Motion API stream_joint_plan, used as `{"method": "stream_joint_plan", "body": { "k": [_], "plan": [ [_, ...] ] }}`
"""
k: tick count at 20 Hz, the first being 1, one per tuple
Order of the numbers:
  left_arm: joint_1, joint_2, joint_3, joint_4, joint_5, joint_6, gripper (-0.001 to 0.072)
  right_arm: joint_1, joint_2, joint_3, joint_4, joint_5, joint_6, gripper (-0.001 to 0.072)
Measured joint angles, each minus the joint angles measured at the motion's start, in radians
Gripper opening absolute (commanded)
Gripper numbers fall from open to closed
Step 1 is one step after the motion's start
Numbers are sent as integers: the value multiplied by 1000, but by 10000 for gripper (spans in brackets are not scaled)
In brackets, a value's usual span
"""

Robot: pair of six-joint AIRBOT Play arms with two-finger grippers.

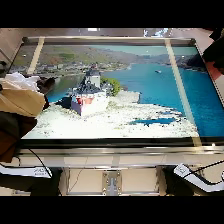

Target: Fold the shirts.

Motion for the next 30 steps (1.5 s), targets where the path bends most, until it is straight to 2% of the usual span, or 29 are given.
{"method": "stream_joint_plan", "body": {
  "k": [1,2,7,13,18,20,23,24,25,26,30],
  "plan": [
    [3,-16,0,-31,16,0,390,0,0,0,0,0,0,15],
    [5,-29,0,-65,30,0,27,0,0,0,0,0,0,16],
    [1,-43,0,-159,55,31,14,0,0,0,0,0,0,15],
    [-4,109,0,-233,46,57,15,0,0,0,-14,0,-40,15],
    [-71,262,0,-458,19,194,14,0,0,0,-21,-1,-69,16],
    [-147,311,0,-557,15,263,14,0,0,0,-20,-23,-73,15],
    [-341,362,0,-674,11,363,14,0,0,0,13,-101,-46,38],
    [-421,367,0,-694,10,385,14,0,0,0,27,-122,-34,86],
    [-498,366,0,-706,9,402,14,3,0,0,38,-141,-26,225],
    [-583,357,0,-721,9,412,14,10,-2,0,45,-151,-20,256],
    [-890,257,0,-745,11,437,15,138,-12,-19,58,-179,-8,243]
  ]
}}
